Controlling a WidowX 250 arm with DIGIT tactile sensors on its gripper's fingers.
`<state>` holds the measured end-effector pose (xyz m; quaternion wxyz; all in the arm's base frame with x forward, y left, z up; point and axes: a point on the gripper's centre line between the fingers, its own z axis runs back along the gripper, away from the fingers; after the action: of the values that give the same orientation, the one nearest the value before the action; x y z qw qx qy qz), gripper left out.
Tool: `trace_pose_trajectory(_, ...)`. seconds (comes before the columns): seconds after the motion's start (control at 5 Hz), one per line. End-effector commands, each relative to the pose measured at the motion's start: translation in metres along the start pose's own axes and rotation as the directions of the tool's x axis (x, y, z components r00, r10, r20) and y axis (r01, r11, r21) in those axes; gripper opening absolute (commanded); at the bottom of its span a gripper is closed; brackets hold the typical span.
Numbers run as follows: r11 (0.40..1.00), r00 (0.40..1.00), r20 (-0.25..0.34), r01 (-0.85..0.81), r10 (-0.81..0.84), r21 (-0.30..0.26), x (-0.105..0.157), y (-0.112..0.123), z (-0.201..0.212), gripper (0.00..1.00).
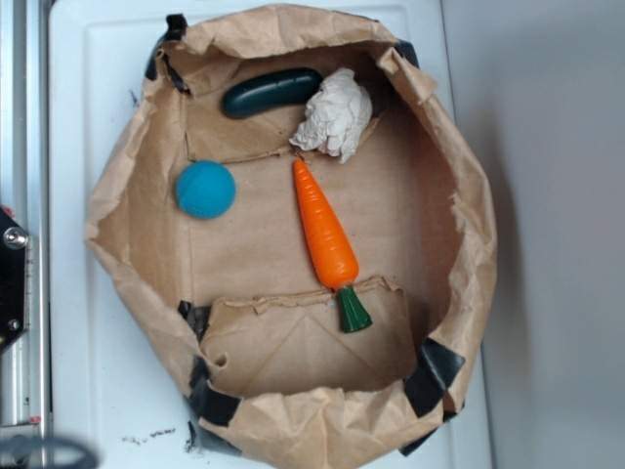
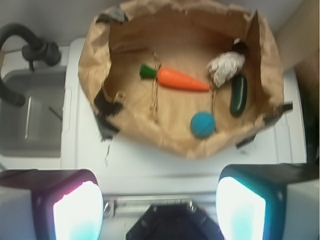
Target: Grab the plastic pickle.
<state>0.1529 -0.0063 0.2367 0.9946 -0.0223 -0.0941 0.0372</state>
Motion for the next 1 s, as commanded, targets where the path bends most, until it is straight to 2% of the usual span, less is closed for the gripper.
trace_pose_trajectory(0.0, 0.999, 0.998, 0.013, 0.054, -0.054, -0.002, 0.031, 0.018, -0.033, 1.0)
trace_pose_trajectory(0.2, 0.998, 0.998, -0.011, 0.06, -0.06, -0.011, 0.045, 0.022, -0.058, 1.0)
trace_pose_trajectory(0.6, 0.999, 0.996, -0.083, 0.025, -0.021, 0.045, 0.076, 0.051, -0.099, 1.0)
trace_pose_trajectory(0.8, 0.999, 0.996, -0.083, 0.025, -0.021, 0.045, 0.076, 0.051, -0.099, 1.0)
